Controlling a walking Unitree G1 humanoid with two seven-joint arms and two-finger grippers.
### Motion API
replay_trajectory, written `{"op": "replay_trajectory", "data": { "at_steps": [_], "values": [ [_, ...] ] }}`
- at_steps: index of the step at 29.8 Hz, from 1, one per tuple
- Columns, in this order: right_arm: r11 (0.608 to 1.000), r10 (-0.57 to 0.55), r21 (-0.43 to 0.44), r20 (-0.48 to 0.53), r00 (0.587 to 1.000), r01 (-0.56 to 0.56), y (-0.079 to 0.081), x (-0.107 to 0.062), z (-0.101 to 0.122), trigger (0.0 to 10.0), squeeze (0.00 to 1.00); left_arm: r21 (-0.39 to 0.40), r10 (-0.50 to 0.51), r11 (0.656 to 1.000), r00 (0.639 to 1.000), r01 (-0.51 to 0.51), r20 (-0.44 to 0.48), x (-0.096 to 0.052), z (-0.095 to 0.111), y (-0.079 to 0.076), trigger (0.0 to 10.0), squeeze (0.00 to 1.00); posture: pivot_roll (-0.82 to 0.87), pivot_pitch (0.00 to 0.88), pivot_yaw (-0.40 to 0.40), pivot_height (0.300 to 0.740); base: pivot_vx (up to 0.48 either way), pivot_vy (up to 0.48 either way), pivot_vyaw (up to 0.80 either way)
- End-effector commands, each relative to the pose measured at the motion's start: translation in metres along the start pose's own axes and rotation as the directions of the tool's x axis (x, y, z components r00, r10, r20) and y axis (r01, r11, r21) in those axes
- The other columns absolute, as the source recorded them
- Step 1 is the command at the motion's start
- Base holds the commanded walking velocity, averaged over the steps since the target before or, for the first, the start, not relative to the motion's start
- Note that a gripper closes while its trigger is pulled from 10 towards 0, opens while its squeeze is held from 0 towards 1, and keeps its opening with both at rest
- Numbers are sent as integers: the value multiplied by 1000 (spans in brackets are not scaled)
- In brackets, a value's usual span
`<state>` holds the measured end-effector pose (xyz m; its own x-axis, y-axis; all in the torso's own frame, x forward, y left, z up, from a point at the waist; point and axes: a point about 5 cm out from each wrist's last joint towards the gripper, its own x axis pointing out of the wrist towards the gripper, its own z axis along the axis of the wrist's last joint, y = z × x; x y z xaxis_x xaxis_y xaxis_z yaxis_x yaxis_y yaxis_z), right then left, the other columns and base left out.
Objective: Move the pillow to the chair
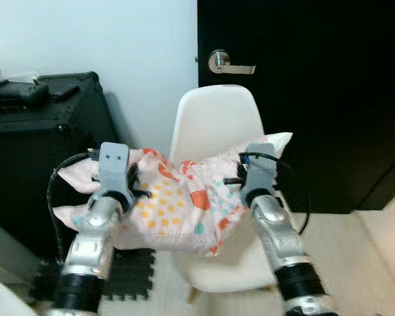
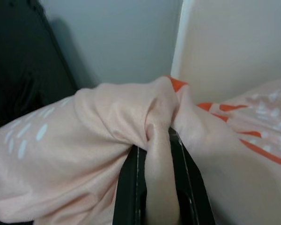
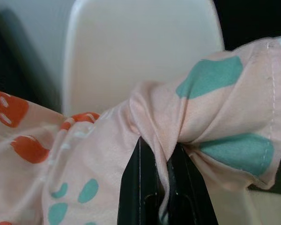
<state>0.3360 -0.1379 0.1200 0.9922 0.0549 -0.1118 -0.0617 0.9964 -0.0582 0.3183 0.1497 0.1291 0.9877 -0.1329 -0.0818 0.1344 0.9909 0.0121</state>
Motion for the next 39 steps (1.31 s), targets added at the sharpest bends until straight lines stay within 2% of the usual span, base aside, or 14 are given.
{"op": "replay_trajectory", "data": {
  "at_steps": [1,11,16,24,37,38,39],
  "values": [
    [998,57,5,58,997,-57,16,1,13,10000,0,14,-1,1000,1000,1,21,0,5,1,10000,12,34,31,40,710,315,0,0],
    [998,63,-2,62,996,-63,16,2,13,10000,0,19,14,1000,999,-14,30,1,5,1,10000,0,32,26,39,710,150,0,0],
    [998,66,-5,63,996,-66,16,2,13,10000,0,63,-1,998,999,-1,37,0,6,-2,10000,0,32,24,38,710,0,0,0],
    [998,70,-10,64,995,-69,17,2,14,10000,0,62,-5,998,999,2,35,0,5,-4,10000,0,29,22,36,710,0,-354,0],
    [997,73,-15,61,995,-72,17,2,13,10000,0,57,14,998,999,-16,34,-1,4,1,10000,0,28,28,33,710,0,-380,0],
    [997,74,-15,60,995,-73,17,2,13,10000,0,13,21,1000,999,-21,26,-1,4,1,10000,0,29,30,31,710,0,0,0],
    [997,74,-15,60,995,-73,17,2,13,10000,0,13,21,1000,999,-21,26,-1,4,1,10000,0,29,30,31,710,0,0,0]
  ]
}}
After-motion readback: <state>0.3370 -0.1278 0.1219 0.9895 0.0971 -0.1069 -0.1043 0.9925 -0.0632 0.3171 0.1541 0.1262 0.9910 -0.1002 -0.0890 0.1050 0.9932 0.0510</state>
